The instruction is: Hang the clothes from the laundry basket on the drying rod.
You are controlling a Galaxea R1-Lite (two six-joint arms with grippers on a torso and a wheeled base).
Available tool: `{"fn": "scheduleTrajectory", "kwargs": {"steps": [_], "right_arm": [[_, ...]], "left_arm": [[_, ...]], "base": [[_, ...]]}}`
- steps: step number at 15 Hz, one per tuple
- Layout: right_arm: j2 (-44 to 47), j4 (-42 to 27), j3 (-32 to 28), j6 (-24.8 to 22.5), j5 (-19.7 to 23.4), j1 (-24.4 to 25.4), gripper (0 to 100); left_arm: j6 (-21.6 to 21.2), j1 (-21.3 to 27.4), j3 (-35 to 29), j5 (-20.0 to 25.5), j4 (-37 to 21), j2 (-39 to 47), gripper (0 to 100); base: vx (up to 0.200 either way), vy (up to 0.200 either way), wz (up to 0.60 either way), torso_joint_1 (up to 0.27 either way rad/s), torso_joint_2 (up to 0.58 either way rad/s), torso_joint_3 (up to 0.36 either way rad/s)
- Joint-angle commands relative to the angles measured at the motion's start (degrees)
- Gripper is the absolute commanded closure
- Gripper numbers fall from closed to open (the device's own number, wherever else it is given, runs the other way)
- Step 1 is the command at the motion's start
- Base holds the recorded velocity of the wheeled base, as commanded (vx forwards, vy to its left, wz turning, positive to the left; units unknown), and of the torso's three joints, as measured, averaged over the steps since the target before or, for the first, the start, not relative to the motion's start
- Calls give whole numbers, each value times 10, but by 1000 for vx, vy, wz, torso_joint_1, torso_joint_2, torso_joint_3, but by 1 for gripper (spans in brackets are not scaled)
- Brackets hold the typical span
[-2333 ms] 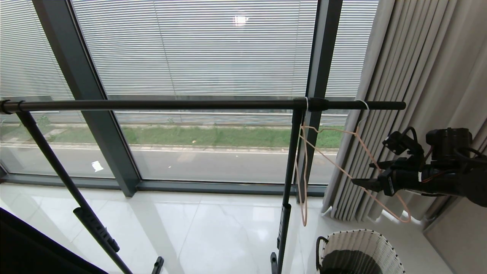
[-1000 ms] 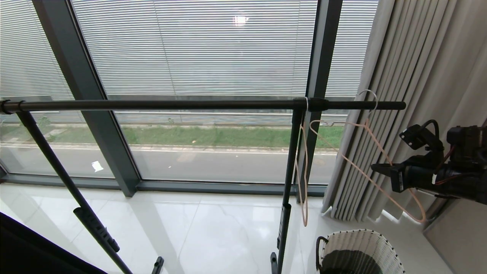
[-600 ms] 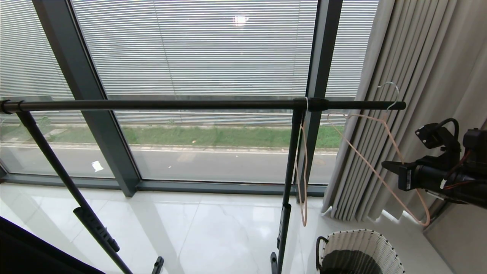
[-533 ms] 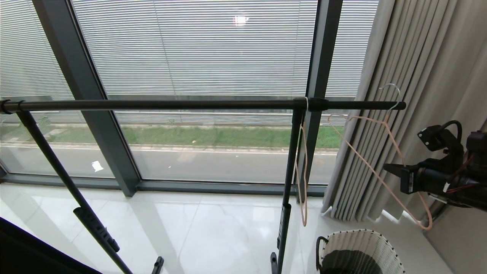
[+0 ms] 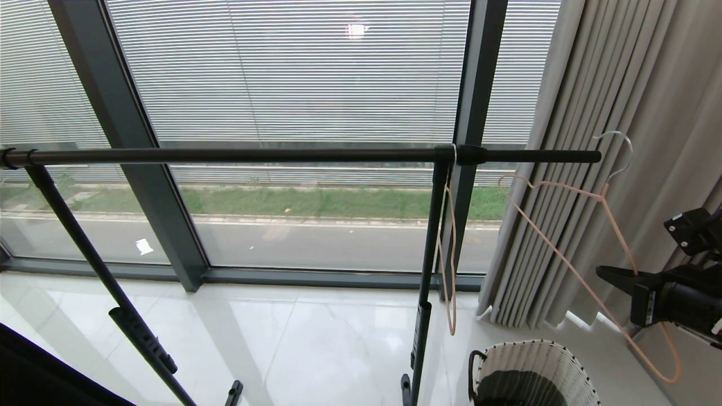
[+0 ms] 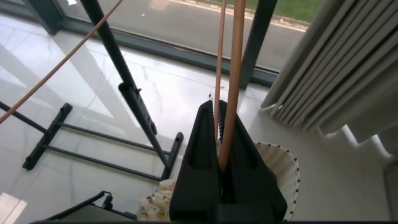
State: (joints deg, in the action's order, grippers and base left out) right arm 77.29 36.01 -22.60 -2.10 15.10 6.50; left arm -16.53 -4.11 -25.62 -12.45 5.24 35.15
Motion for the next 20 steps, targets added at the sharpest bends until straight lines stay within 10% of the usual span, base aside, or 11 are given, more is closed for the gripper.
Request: {"fn": "scheduleTrajectory", "kwargs": {"steps": [1,20], "right_arm": [[-57,0,31,-1,-11,13,100],[-115,-2,99,-73,-41,32,100]], "left_arm": [[0,0,0,0,-1,3,100],[-1,0,2,1,0,3,100]], "base": [[0,0,0,0,0,0],[-158,0,0,1,3,2]]}}
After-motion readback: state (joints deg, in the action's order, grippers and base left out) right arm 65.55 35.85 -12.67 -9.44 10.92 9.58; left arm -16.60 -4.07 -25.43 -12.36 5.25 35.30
